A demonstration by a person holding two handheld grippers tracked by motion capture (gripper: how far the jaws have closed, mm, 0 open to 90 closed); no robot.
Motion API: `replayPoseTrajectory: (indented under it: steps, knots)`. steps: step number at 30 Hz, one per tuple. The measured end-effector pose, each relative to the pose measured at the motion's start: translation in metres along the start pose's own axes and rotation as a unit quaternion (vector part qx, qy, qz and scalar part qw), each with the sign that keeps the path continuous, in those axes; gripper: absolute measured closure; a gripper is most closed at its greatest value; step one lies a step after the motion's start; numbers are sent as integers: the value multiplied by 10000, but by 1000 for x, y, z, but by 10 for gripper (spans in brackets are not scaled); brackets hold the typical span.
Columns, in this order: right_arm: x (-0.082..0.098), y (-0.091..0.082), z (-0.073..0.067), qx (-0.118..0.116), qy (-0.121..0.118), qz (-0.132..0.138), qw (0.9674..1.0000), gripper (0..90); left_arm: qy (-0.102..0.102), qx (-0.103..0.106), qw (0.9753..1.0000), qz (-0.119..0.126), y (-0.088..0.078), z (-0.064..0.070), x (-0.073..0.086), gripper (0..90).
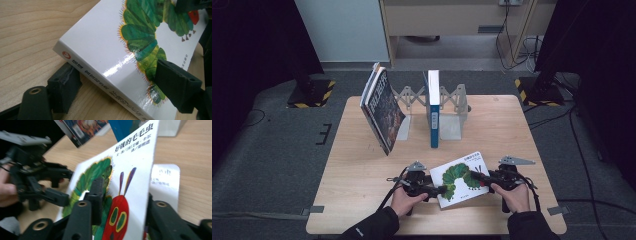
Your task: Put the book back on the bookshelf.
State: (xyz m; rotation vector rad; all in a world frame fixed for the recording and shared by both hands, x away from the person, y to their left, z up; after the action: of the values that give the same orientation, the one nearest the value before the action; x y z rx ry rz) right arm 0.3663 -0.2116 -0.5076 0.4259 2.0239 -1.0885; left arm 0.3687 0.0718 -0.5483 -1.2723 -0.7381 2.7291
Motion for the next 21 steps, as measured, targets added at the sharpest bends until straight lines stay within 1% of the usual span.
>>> replayPoseTrajectory:
  steps: [2, 5, 6, 8, 9, 11, 12, 13, 15, 21]
  knots:
    - [4, 5, 1, 167, -127, -81, 9997, 592, 6, -32, 10000, -7, 0, 0, 0, 227]
    - [5, 5, 1, 200, -133, -99, 9997, 582, 34, -53, 10000, -21, 0, 0, 0, 233]
    - [6, 6, 1, 235, -145, -106, 9996, 553, 45, -55, 10000, -26, 0, 0, 0, 234]
    - [8, 10, 0, 375, -193, -249, 9988, 495, 83, -83, 9999, -30, 0, 1, 0, 244]
    - [9, 11, 0, 425, -244, -272, 9984, 482, 87, -81, 9999, -30, 0, 1, 0, 248]
    - [8, 11, -1, 465, -264, -279, 9982, 441, 72, -56, 10000, -19, 0, 0, 0, 249]
    - [7, 11, 0, 642, -340, -274, 9970, 378, 58, -60, 10000, -13, 0, 0, 0, 264]
    - [7, 11, 0, 642, -340, -274, 9970, 378, 67, -81, 9999, -7, 0, 0, 1, 264]
    - [9, 12, 1, 823, -414, -362, 9951, 356, 103, -99, 9999, -1, 1, 1, 1, 281]
    - [11, 14, 5, 952, -429, -450, 9935, 314, 108, -123, 9999, 0, 0, 0, 1, 305]
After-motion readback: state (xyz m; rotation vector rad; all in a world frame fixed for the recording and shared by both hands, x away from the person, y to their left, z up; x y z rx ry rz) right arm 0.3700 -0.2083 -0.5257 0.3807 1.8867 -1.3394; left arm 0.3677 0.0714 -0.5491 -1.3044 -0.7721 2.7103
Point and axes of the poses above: each handheld gripper's, and its own axes: y roughly forward along the jaws, x roughly out of its underside, z roughly to its right, the point moved 2 cm from there along y, roughly forward along the jaws, and after that the axes turned 12 degrees about x, right-handed, at the moved point
